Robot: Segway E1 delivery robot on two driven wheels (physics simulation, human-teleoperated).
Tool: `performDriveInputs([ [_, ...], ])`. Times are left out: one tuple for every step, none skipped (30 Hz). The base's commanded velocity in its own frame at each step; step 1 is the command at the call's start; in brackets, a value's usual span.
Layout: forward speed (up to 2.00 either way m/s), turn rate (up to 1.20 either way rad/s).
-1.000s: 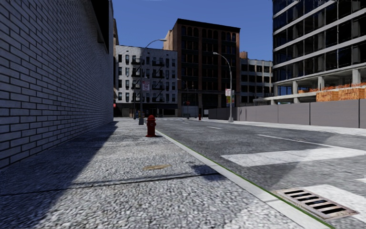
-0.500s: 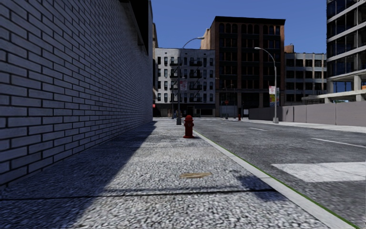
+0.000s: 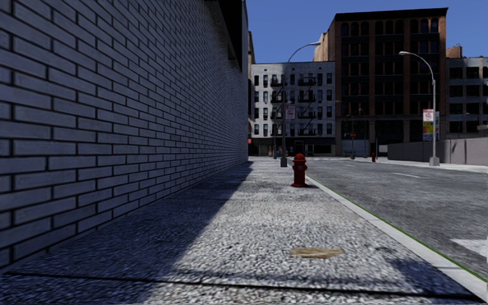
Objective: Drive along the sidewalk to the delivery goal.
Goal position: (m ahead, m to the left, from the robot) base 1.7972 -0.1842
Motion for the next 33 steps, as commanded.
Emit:
performDriveInputs([
  [0.78, 0.62],
  [0.78, 0.58],
  [0.78, 0.49],
  [0.78, 0.49],
  [0.78, 0.0],
  [0.79, 0.0],
  [0.83, 0.0],
  [0.83, 0.0],
  [0.84, 0.0],
  [0.85, 0.0],
  [0.85, 0.0],
  [0.85, 0.0],
  [0.85, 0.0],
  [0.85, 0.0],
  [0.85, 0.0],
  [0.85, 0.0],
  [0.86, 0.0],
  [0.89, 0.0],
  [0.91, 0.0],
  [0.91, 0.0],
  [0.96, 0.0],
  [0.99, 0.0],
  [0.99, 0.0],
  [1.04, 0.0],
  [1.07, 0.0],
  [1.07, 0.0],
  [1.07, 0.0],
  [1.07, 0.0],
  [1.07, -0.37],
  [1.06, -0.56],
  [1.05, -0.78],
  [1.05, -0.78],
  [1.05, -0.89],
])
